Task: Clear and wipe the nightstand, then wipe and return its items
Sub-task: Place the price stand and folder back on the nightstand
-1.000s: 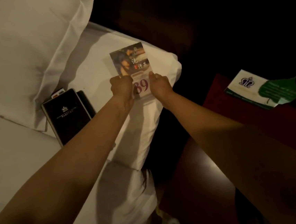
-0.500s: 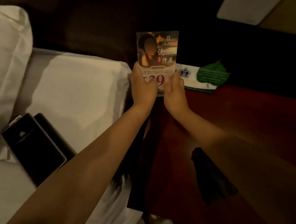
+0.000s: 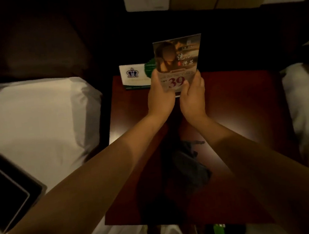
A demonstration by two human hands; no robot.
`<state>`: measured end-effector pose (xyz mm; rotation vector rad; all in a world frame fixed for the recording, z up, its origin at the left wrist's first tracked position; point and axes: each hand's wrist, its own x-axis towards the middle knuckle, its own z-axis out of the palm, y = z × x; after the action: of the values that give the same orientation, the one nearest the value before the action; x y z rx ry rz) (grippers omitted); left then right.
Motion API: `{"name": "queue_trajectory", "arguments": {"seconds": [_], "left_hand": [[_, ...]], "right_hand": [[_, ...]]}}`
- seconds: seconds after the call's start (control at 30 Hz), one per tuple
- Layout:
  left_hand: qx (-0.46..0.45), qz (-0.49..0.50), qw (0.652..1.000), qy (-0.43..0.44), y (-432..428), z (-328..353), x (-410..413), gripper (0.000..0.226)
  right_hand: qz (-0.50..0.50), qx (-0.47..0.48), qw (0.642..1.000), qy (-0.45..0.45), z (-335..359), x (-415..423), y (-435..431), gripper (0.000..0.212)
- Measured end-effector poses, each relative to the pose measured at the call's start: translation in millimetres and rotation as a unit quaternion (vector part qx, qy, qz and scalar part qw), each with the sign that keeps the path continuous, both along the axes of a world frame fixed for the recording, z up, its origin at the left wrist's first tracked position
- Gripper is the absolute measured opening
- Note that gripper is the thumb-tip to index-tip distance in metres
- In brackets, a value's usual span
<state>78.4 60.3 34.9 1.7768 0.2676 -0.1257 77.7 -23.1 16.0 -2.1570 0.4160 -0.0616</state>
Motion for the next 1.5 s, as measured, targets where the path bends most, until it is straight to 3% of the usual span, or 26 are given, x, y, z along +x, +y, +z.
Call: {"name": "queue_trajectory", "arguments": {"seconds": [0.2, 0.43, 0.6, 0.77, 0.93, 1.1, 1.2, 1.33, 1.5], "left_hand": [[0.026, -0.096, 0.995, 0.017, -48.2, -9.7, 14.1, 0.042], [0.066, -0.198, 0.976, 0.056, -72.2, -29.1, 38.2, 0.078], [0.061, -0.212, 0.970, 0.098, -77.3, -39.9, 43.3, 0.089], [0.057, -0.228, 0.968, 0.087, -76.2, -41.8, 47.3, 0.094], [0.059, -0.209, 0.972, 0.087, -65.1, -47.4, 46.0, 0.090], [0.070, -0.135, 0.982, 0.113, -38.7, -43.4, 26.6, 0.067], [0.077, -0.060, 0.987, 0.130, -14.2, -43.8, 8.7, 0.056], [0.131, -0.050, 0.983, 0.118, 27.1, -43.0, -9.6, 0.049], [0.240, -0.069, 0.960, 0.128, 101.6, -35.8, -17.1, 0.041]], "right_hand": [[-0.040, -0.010, 0.999, 0.019, -11.0, 8.6, -56.6, 0.052], [-0.030, 0.037, 0.998, 0.046, -25.8, 19.0, -90.1, 0.057], [-0.027, 0.055, 0.996, 0.070, -33.7, 21.9, -94.8, 0.062], [-0.029, 0.048, 0.995, 0.077, -37.5, 25.3, -99.6, 0.064], [-0.083, 0.003, 0.991, 0.101, -36.8, 19.6, -94.8, 0.062], [-0.127, -0.069, 0.987, 0.064, -33.9, -6.0, -67.8, 0.038], [-0.075, -0.082, 0.992, 0.060, -35.5, -21.7, -39.3, 0.035], [0.041, -0.134, 0.989, 0.054, -34.7, -37.0, 1.5, 0.036], [0.160, -0.268, 0.941, 0.130, -26.7, -42.1, 52.0, 0.038]]}}
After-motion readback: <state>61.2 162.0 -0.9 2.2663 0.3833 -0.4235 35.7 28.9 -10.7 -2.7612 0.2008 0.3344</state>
